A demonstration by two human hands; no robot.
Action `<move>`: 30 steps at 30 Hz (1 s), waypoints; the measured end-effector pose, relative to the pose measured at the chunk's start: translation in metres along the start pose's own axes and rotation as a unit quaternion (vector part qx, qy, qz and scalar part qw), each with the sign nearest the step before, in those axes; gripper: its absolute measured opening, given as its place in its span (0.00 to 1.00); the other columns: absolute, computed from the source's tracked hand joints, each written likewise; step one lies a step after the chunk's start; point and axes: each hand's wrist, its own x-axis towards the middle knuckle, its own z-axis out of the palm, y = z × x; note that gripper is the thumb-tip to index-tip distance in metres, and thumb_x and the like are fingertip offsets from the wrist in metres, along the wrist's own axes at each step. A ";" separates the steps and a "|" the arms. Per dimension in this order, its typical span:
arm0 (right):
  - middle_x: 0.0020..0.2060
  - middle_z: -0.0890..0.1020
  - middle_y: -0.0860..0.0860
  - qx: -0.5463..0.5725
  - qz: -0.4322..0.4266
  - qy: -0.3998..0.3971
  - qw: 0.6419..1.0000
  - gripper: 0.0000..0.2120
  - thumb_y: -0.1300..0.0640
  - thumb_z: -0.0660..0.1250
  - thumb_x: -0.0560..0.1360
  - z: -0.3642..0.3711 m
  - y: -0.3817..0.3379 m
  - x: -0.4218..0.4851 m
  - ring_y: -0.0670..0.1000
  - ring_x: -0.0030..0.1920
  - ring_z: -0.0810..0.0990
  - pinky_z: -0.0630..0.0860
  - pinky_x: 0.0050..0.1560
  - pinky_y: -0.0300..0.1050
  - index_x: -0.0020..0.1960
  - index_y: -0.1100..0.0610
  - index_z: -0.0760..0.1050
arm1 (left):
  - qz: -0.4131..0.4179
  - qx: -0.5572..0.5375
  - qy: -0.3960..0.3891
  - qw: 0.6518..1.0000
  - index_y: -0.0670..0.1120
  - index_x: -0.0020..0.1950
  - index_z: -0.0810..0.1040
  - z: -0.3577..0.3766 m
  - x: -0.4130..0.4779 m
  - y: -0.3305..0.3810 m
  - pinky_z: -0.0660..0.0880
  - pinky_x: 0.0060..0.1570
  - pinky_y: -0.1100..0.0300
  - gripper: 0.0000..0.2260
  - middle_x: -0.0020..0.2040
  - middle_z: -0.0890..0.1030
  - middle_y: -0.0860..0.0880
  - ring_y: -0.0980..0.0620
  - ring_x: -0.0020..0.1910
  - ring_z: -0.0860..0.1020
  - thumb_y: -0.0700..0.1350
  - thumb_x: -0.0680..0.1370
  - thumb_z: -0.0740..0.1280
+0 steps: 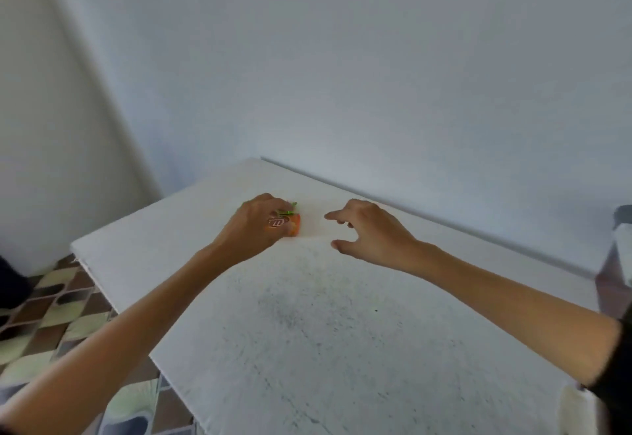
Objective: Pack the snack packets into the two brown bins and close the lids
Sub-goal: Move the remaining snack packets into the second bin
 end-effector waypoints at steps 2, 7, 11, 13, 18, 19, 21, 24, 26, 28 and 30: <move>0.58 0.73 0.55 0.004 -0.009 -0.021 1.000 0.25 0.52 0.66 0.75 0.020 -0.002 0.035 0.53 0.59 0.73 0.72 0.54 0.45 0.70 0.51 0.67 | -0.052 0.000 -0.011 0.999 0.42 0.59 0.78 0.002 0.016 -0.038 0.72 0.52 0.58 0.15 0.55 0.78 0.43 0.47 0.53 0.76 0.42 0.74 0.70; 0.59 0.70 0.58 0.026 -0.007 -0.064 0.998 0.28 0.54 0.68 0.74 0.068 0.004 0.107 0.57 0.61 0.69 0.68 0.57 0.45 0.72 0.51 0.64 | -0.131 -0.027 -0.002 0.991 0.43 0.64 0.74 0.018 0.055 -0.111 0.65 0.56 0.60 0.18 0.60 0.75 0.41 0.45 0.59 0.72 0.44 0.75 0.69; 0.60 0.69 0.58 0.069 0.039 -0.093 0.993 0.32 0.50 0.70 0.72 0.107 0.023 0.139 0.57 0.63 0.67 0.66 0.60 0.45 0.72 0.50 0.62 | -0.144 -0.049 -0.042 0.988 0.47 0.69 0.70 0.031 0.087 -0.154 0.62 0.66 0.54 0.21 0.68 0.71 0.46 0.46 0.68 0.67 0.48 0.76 0.66; 0.61 0.69 0.58 0.086 0.062 -0.091 0.990 0.34 0.48 0.72 0.69 0.122 0.032 0.146 0.58 0.63 0.67 0.66 0.61 0.47 0.72 0.49 0.62 | -0.147 -0.060 -0.094 0.983 0.49 0.70 0.68 0.039 0.098 -0.169 0.61 0.67 0.54 0.22 0.70 0.69 0.47 0.47 0.70 0.65 0.50 0.77 0.65; 0.64 0.73 0.54 0.145 0.057 -0.036 0.987 0.34 0.47 0.76 0.65 0.141 0.039 0.155 0.54 0.63 0.71 0.69 0.59 0.47 0.67 0.53 0.67 | -0.120 -0.075 -0.143 0.980 0.51 0.66 0.72 0.054 0.113 -0.188 0.64 0.60 0.59 0.18 0.66 0.72 0.47 0.49 0.65 0.69 0.52 0.77 0.64; 0.63 0.75 0.53 0.162 0.060 -0.023 0.985 0.34 0.48 0.76 0.65 0.142 0.039 0.157 0.54 0.62 0.73 0.71 0.58 0.46 0.66 0.53 0.68 | -0.117 -0.077 -0.129 0.982 0.52 0.65 0.74 0.054 0.115 -0.190 0.65 0.58 0.59 0.18 0.64 0.74 0.46 0.49 0.63 0.70 0.54 0.76 0.66; 0.60 0.76 0.53 0.184 0.062 -0.010 0.981 0.32 0.50 0.77 0.63 0.140 0.039 0.157 0.53 0.58 0.75 0.72 0.54 0.43 0.64 0.54 0.70 | -0.110 -0.056 -0.102 0.987 0.52 0.63 0.75 0.055 0.116 -0.194 0.65 0.55 0.59 0.18 0.61 0.76 0.45 0.48 0.60 0.71 0.54 0.74 0.68; 0.56 0.76 0.53 0.158 0.041 -0.033 0.986 0.31 0.50 0.78 0.63 0.134 0.041 0.148 0.51 0.55 0.75 0.70 0.50 0.40 0.62 0.53 0.70 | -0.104 0.009 -0.076 0.992 0.52 0.64 0.75 0.057 0.115 -0.200 0.66 0.55 0.55 0.20 0.57 0.75 0.43 0.45 0.59 0.70 0.54 0.73 0.68; 0.55 0.74 0.52 0.134 0.035 -0.062 0.988 0.31 0.49 0.77 0.63 0.126 0.048 0.138 0.50 0.55 0.73 0.70 0.52 0.41 0.63 0.52 0.69 | -0.114 0.027 -0.069 0.991 0.52 0.64 0.75 0.054 0.113 -0.201 0.67 0.56 0.51 0.20 0.56 0.74 0.42 0.43 0.59 0.70 0.55 0.74 0.67; 0.57 0.71 0.52 0.099 0.039 -0.112 0.988 0.33 0.47 0.76 0.65 0.118 0.057 0.129 0.51 0.58 0.70 0.67 0.53 0.41 0.65 0.50 0.66 | -0.112 0.051 -0.068 0.990 0.53 0.64 0.74 0.050 0.114 -0.201 0.67 0.57 0.50 0.20 0.57 0.74 0.43 0.44 0.60 0.70 0.56 0.73 0.67; 0.61 0.68 0.53 0.049 0.041 -0.169 0.983 0.37 0.45 0.74 0.66 0.110 0.063 0.123 0.51 0.62 0.66 0.65 0.57 0.42 0.69 0.48 0.62 | -0.102 0.057 -0.085 0.990 0.53 0.66 0.72 0.048 0.117 -0.198 0.67 0.60 0.48 0.24 0.61 0.73 0.44 0.44 0.63 0.68 0.58 0.72 0.68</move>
